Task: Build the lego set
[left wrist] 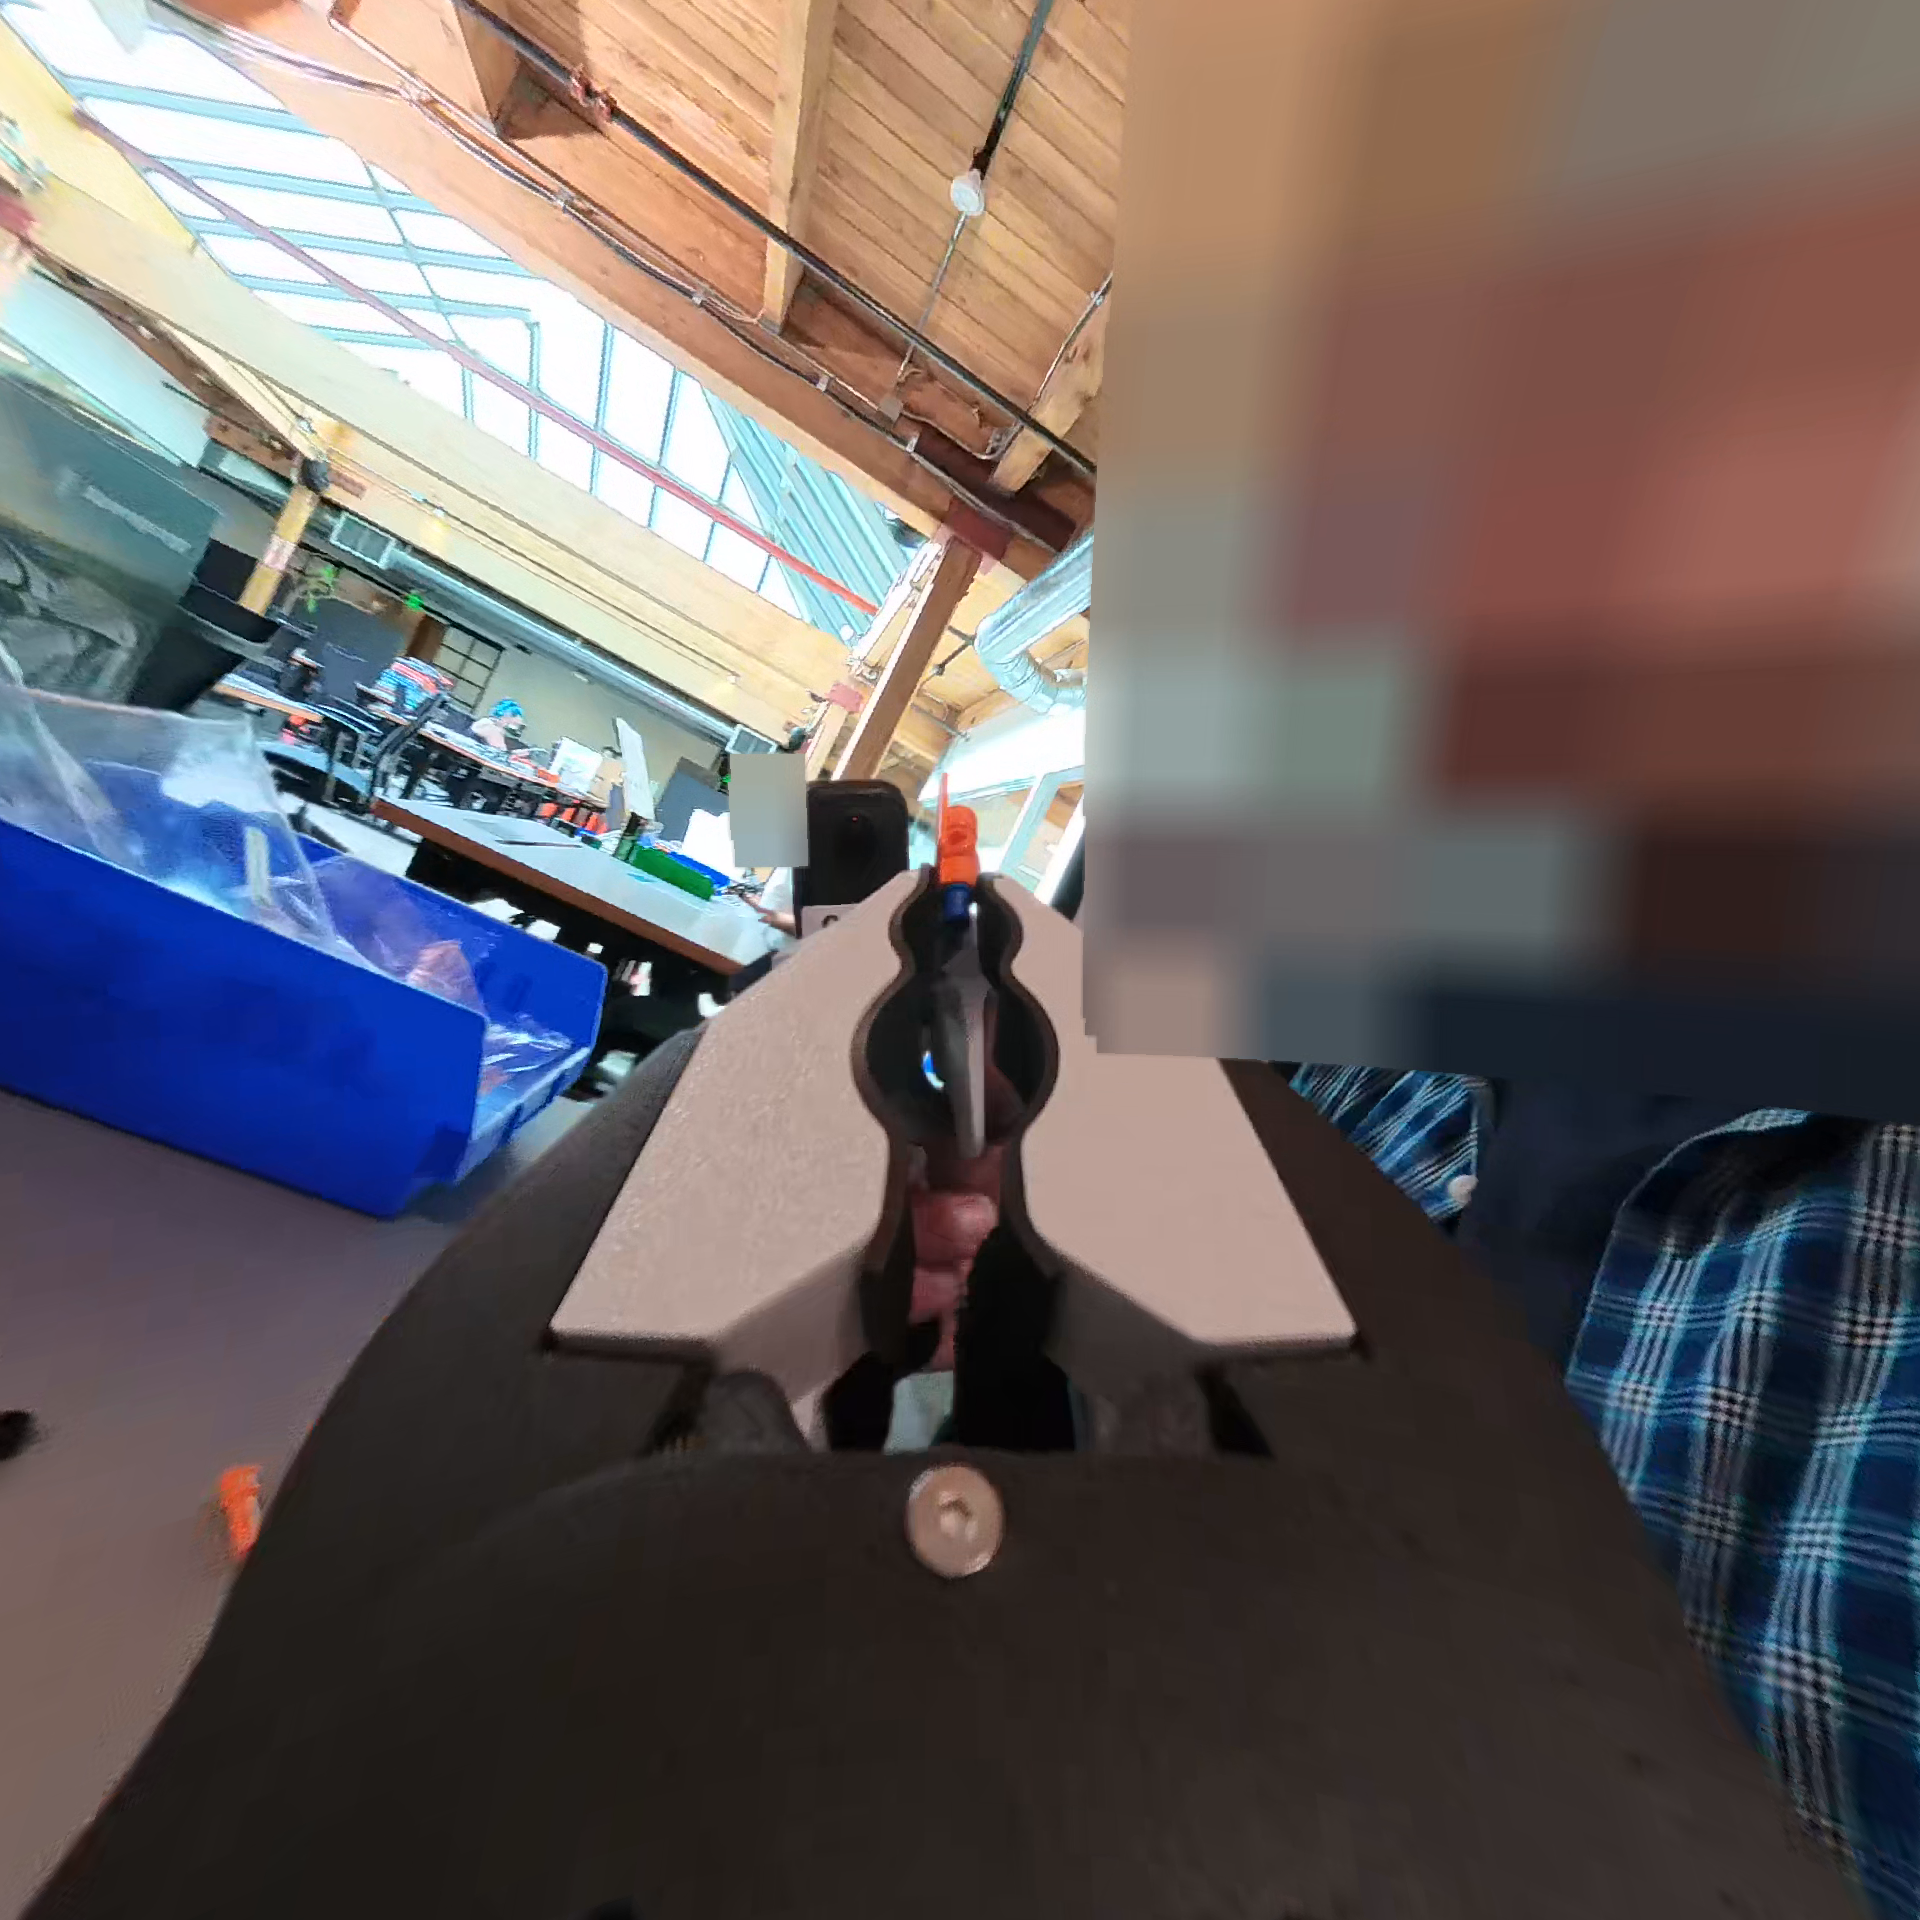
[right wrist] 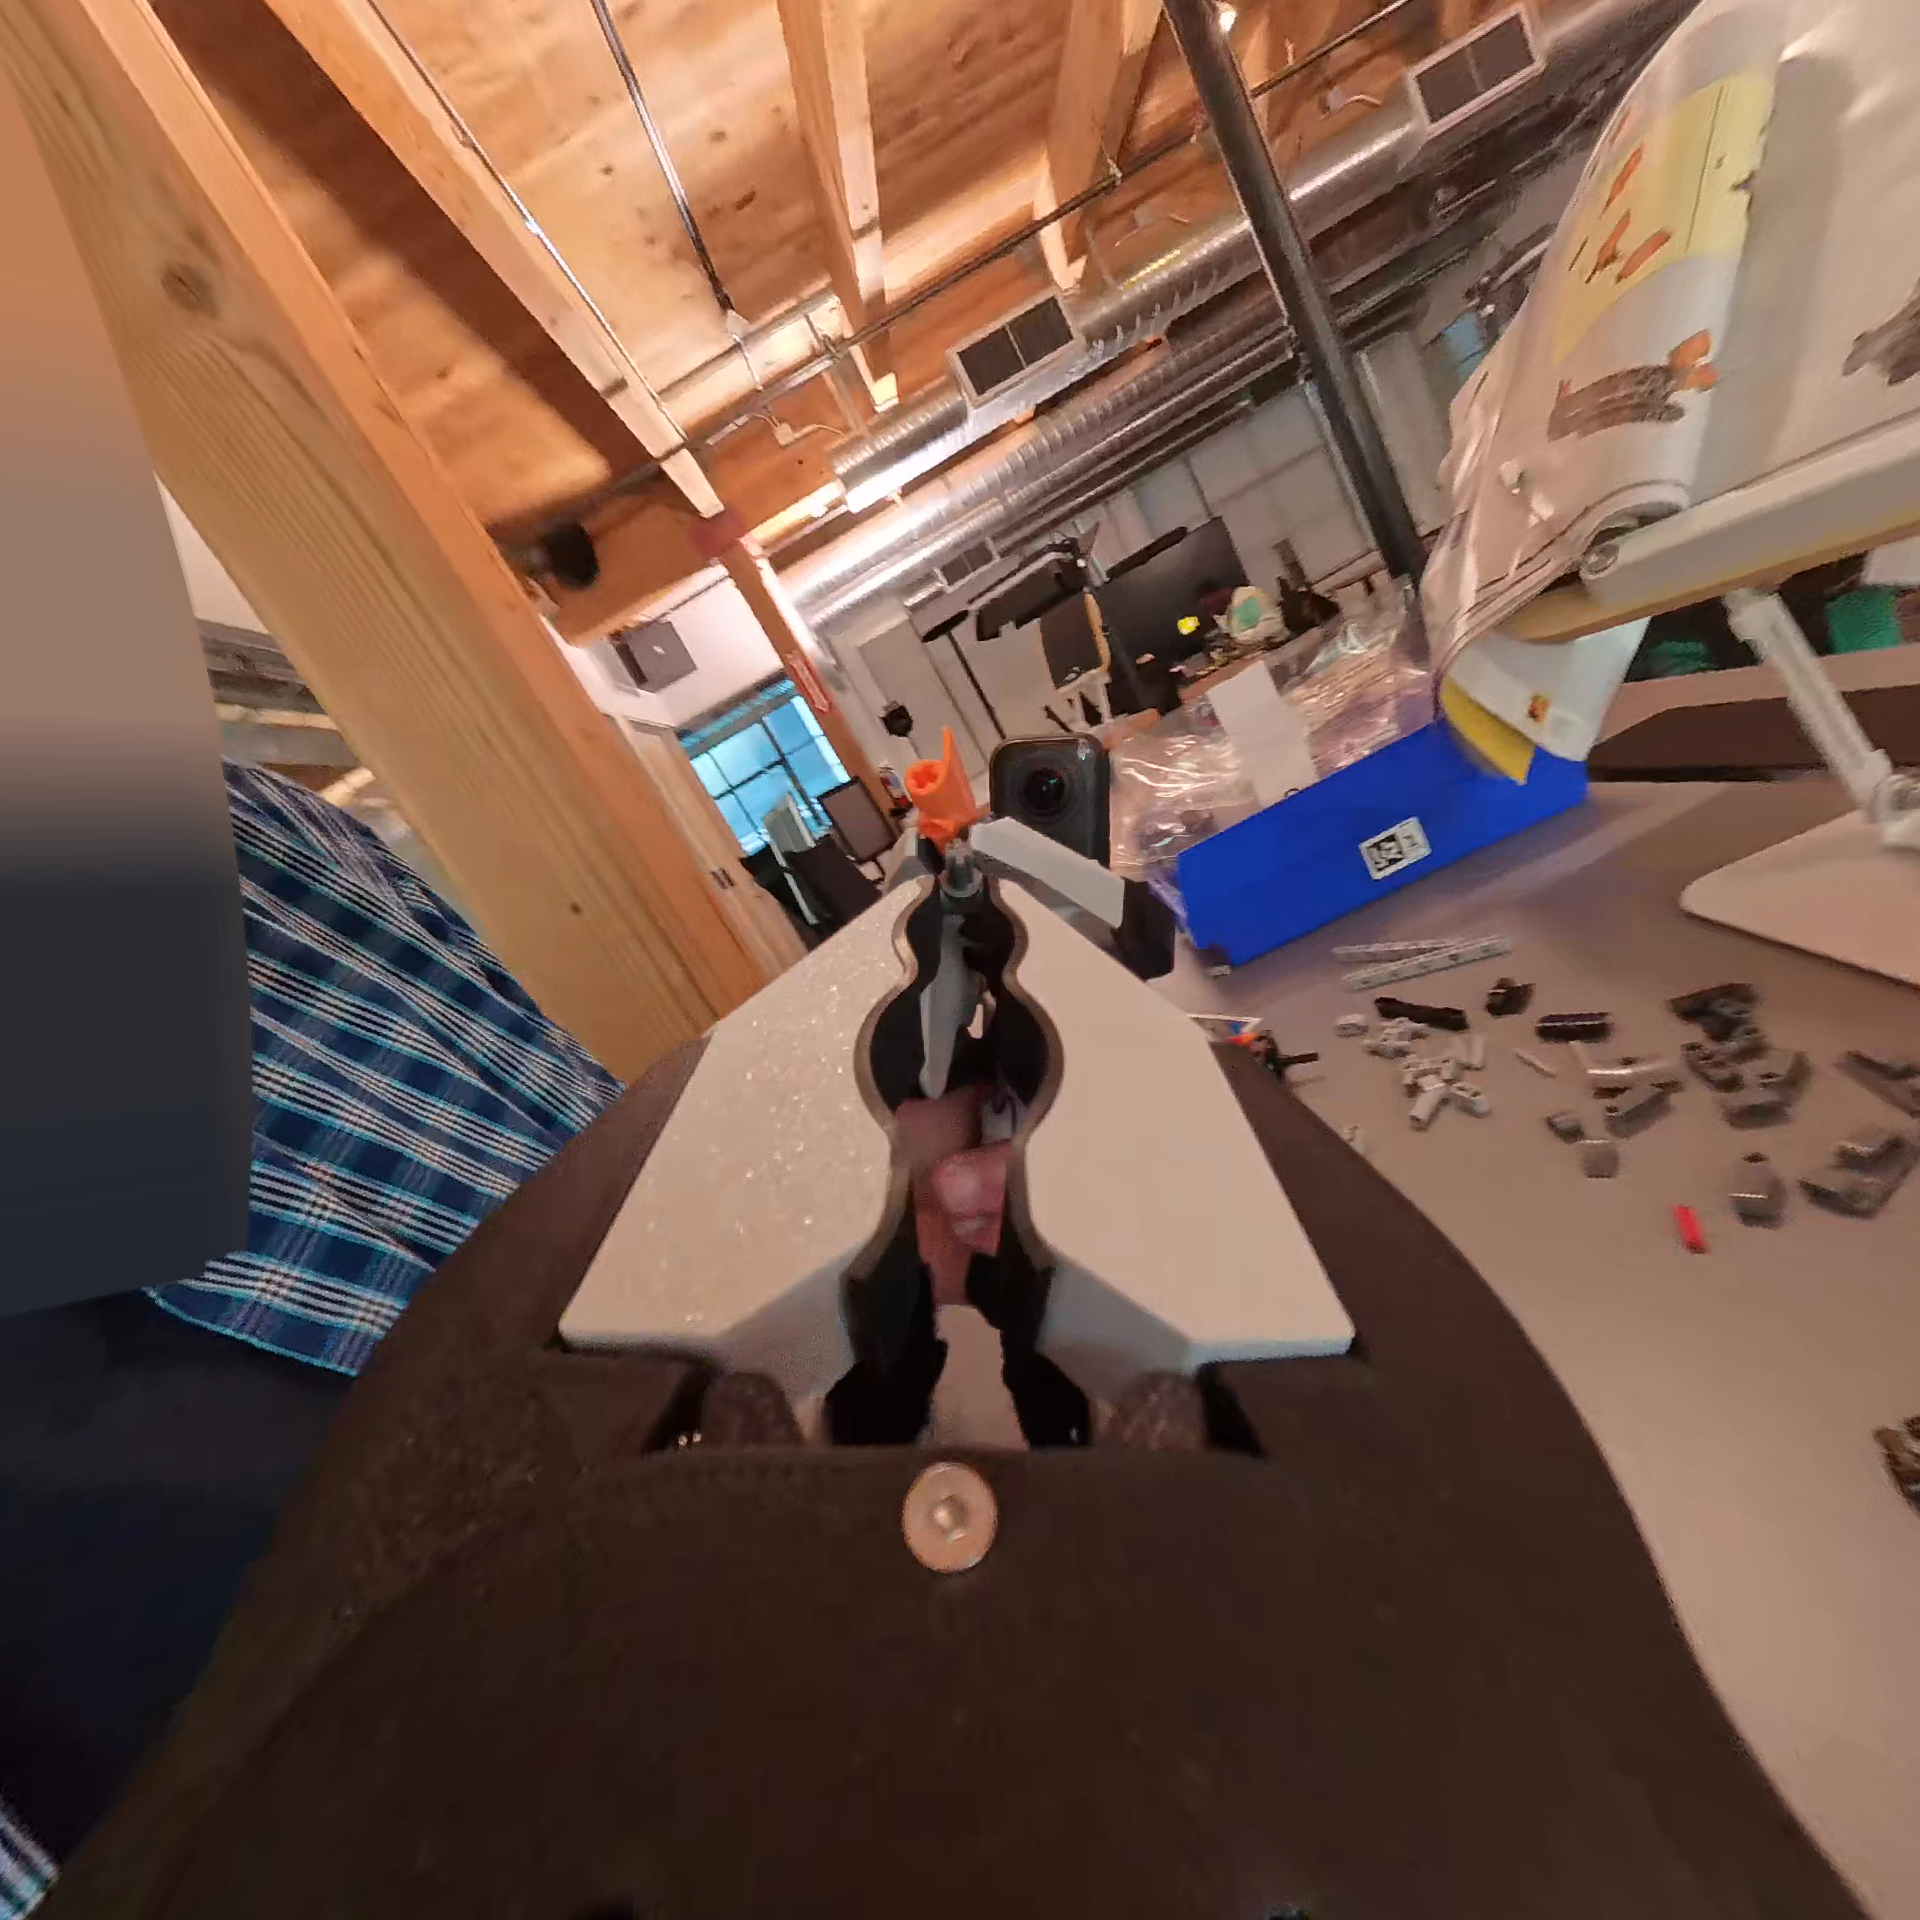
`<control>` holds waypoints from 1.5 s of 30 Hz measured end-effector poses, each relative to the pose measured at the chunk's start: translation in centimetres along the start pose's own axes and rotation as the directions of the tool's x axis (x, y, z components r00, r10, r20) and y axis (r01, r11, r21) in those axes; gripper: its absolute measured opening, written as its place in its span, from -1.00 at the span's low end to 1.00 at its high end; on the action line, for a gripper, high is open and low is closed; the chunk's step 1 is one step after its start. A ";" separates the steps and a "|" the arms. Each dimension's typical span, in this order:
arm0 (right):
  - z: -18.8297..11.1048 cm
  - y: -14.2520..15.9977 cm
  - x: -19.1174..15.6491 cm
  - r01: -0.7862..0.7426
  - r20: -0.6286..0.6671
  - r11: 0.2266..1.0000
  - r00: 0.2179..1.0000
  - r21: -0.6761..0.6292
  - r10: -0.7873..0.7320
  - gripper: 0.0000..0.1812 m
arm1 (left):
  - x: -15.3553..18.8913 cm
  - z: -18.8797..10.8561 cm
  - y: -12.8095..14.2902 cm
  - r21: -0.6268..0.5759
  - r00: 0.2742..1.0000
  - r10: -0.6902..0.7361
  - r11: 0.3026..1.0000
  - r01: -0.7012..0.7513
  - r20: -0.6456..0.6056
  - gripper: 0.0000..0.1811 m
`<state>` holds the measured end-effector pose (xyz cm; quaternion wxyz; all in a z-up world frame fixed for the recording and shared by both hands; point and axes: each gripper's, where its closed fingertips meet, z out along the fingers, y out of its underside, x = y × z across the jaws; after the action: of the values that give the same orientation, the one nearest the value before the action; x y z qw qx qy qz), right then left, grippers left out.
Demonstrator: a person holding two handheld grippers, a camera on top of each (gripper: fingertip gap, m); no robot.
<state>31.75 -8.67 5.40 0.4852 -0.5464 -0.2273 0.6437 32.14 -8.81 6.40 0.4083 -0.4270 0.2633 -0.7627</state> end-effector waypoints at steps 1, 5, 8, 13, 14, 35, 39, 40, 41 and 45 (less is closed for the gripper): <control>0.0 0.0 0.0 -0.024 0.016 1.000 1.000 0.004 0.024 -0.95 | 0.0 -0.1 0.0 -0.012 1.000 0.027 1.000 -0.027 0.007 -0.94; 0.2 0.4 -0.3 -0.086 0.085 0.996 0.993 -0.001 0.086 -0.95 | 0.0 -0.1 0.1 -0.053 0.992 0.123 0.991 -0.121 0.027 -0.93; 0.0 0.9 -0.1 -0.080 0.070 0.997 0.994 -0.016 0.081 -0.95 | -0.2 0.1 0.6 -0.104 0.984 0.170 0.981 -0.165 0.043 -0.94; -5.2 3.7 2.9 0.005 -0.194 0.987 0.980 -0.158 -0.036 -0.95 | -1.7 -0.2 3.9 -0.402 0.924 0.370 0.864 -0.304 0.097 -0.94; -6.8 4.3 3.5 0.014 -0.251 0.981 0.966 -0.192 -0.063 -0.95 | -2.3 -0.4 5.5 -0.507 0.903 0.421 0.798 -0.326 0.083 -0.93; -17.1 9.6 4.5 0.017 -0.487 0.914 0.842 -0.405 -0.232 -0.95 | -8.2 -5.5 20.9 -0.743 0.583 0.470 -0.309 -0.594 -0.662 -0.75; -17.2 9.8 4.6 0.015 -0.484 0.908 0.842 -0.420 -0.237 -0.95 | -7.1 -4.6 20.0 -0.813 0.639 0.522 -0.217 -0.541 -0.565 -0.70; -17.2 9.9 4.6 0.012 -0.484 0.908 0.843 -0.419 -0.235 -0.95 | -6.6 -4.1 20.1 -0.825 0.662 0.513 -0.192 -0.531 -0.546 -0.71; -17.2 9.8 4.6 0.010 -0.481 0.910 0.846 -0.415 -0.229 -0.95 | -6.5 -3.8 20.2 -0.828 0.667 0.509 -0.196 -0.526 -0.544 -0.71; -17.1 10.0 4.5 0.003 -0.476 0.910 0.851 -0.415 -0.221 -0.95 | -7.2 -3.2 21.0 -0.795 0.640 0.474 -0.302 -0.526 -0.604 -0.80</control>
<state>44.10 -13.00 -10.10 0.4435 -0.7706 -0.2485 0.3844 39.96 -13.62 -14.12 0.2659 -0.4065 0.8678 -0.1045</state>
